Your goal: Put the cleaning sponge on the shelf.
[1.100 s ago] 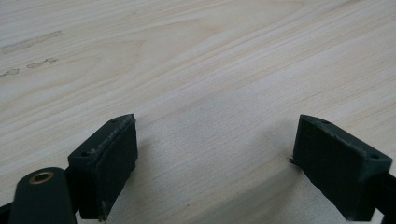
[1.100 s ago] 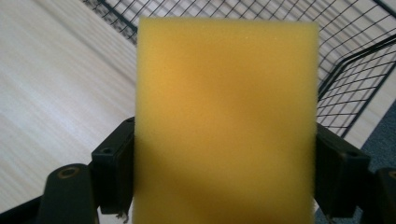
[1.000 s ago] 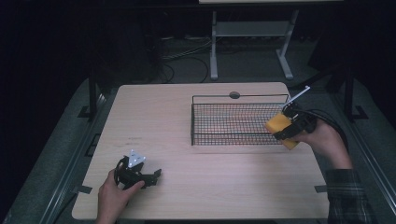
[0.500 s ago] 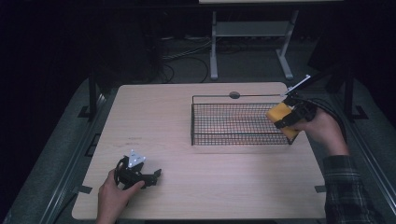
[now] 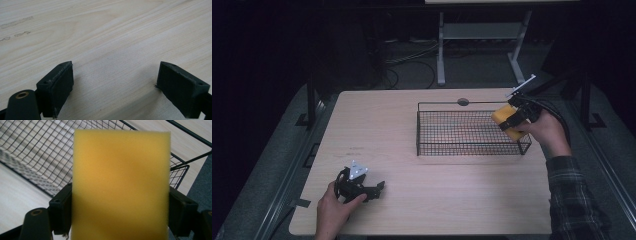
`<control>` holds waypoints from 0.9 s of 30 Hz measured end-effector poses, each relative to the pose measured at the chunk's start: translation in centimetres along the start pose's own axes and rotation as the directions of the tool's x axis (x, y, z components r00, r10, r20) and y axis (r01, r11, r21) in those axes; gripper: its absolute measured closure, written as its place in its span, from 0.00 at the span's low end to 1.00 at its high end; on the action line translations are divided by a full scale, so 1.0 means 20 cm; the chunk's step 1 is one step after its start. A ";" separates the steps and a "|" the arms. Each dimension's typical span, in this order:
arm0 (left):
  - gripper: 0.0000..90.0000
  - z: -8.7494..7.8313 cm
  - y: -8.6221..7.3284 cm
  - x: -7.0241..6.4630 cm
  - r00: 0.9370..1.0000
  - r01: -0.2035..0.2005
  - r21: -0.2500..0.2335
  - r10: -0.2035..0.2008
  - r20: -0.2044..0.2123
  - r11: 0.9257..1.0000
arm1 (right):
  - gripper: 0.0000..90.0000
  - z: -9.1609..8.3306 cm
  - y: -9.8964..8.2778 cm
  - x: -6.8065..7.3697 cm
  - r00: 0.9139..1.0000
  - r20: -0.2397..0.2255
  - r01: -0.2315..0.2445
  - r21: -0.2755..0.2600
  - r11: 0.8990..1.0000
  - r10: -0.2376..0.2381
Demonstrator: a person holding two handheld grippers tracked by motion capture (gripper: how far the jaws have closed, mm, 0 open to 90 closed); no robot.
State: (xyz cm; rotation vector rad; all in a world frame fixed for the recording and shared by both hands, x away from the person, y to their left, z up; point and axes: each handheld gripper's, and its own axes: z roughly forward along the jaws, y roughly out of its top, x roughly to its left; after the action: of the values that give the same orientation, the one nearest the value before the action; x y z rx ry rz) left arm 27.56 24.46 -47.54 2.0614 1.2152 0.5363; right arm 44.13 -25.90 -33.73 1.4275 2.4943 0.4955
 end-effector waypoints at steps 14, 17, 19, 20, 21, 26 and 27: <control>0.14 0.00 0.00 0.00 1.000 0.001 0.000 -0.001 0.000 1.000 | 0.24 0.16 0.04 -0.05 0.998 0.027 -0.054 0.014 0.998 0.054; 0.14 0.00 0.00 0.00 1.000 0.000 0.000 0.000 0.000 1.000 | 0.24 0.19 0.04 -0.06 0.997 0.023 -0.069 0.021 0.997 0.068; 0.14 0.00 0.00 0.00 1.000 0.000 0.000 0.000 0.000 1.000 | 0.24 0.22 0.03 -0.07 0.997 0.018 -0.081 0.022 0.996 0.081; 0.14 0.00 0.00 0.00 1.000 0.001 0.000 -0.001 0.000 1.000 | 0.24 0.23 0.03 -0.07 0.996 0.018 -0.084 0.025 0.996 0.084; 0.14 0.00 0.00 0.00 1.000 0.001 0.000 -0.001 0.000 1.000 | 0.24 0.24 0.03 -0.08 0.996 0.018 -0.084 0.027 0.996 0.083; 0.14 0.00 0.00 0.00 1.000 0.000 0.000 0.000 0.000 1.000 | 0.24 0.28 0.02 -0.08 0.996 0.024 -0.088 0.045 0.995 0.087; 0.14 0.00 0.00 0.00 1.000 0.000 0.000 0.000 0.000 1.000 | 0.24 0.29 0.02 -0.08 0.996 0.020 -0.091 0.044 0.995 0.090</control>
State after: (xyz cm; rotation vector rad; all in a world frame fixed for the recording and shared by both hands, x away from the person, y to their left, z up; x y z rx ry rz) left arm 27.56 24.47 -47.54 2.0614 1.2153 0.5360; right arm 47.35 -26.07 -38.81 1.5609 2.4500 0.4444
